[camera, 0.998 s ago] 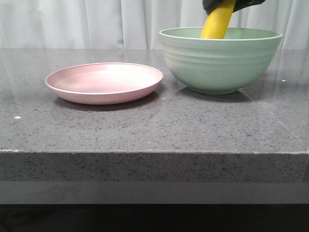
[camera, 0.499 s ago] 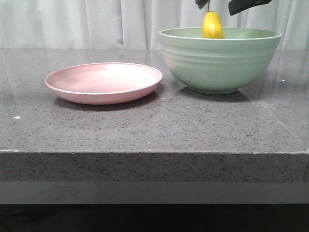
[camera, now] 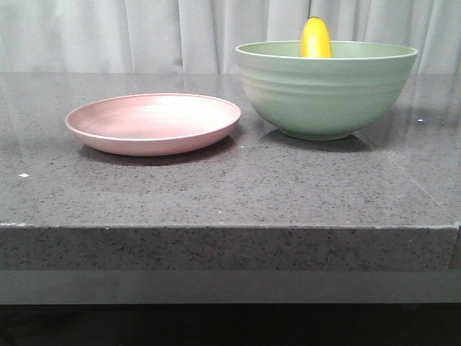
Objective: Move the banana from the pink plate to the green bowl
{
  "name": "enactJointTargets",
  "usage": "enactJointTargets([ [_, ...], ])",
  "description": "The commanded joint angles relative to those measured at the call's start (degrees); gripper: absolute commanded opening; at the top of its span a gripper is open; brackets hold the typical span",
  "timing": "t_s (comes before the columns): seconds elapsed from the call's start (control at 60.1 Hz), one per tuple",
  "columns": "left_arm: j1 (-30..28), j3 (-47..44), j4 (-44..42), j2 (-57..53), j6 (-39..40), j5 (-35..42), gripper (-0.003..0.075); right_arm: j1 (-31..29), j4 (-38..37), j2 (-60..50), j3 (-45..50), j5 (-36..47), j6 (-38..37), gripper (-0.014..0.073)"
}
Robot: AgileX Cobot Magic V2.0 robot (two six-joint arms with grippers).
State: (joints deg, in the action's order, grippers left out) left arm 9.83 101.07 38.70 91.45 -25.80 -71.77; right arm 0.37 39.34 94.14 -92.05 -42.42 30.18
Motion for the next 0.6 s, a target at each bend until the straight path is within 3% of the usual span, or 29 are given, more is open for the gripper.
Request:
enactJointTargets([
  [0.0,-0.1,1.8,2.8,-2.3,-0.1,1.3,0.0585,-0.3,1.4,-3.4,-1.9,1.6,0.2,0.0049],
  [0.116,-0.1,1.8,2.8,-2.3,-0.1,1.3,0.0585,-0.3,1.4,-3.4,-1.9,1.2,0.2,-0.0071],
  [0.366,-0.1,1.8,2.8,-2.3,-0.1,1.3,0.0571,-0.3,1.4,-3.8,-1.9,1.2,0.2,-0.0060],
  [0.466,-0.1,1.8,2.8,-2.3,-0.1,1.3,0.0467,-0.3,1.4,-4.5,-1.9,1.2,0.2,-0.0060],
  [0.582,-0.1,1.8,2.8,-2.3,-0.1,1.3,0.0281,-0.3,1.4,-4.7,-1.9,1.2,0.2,-0.0060],
])
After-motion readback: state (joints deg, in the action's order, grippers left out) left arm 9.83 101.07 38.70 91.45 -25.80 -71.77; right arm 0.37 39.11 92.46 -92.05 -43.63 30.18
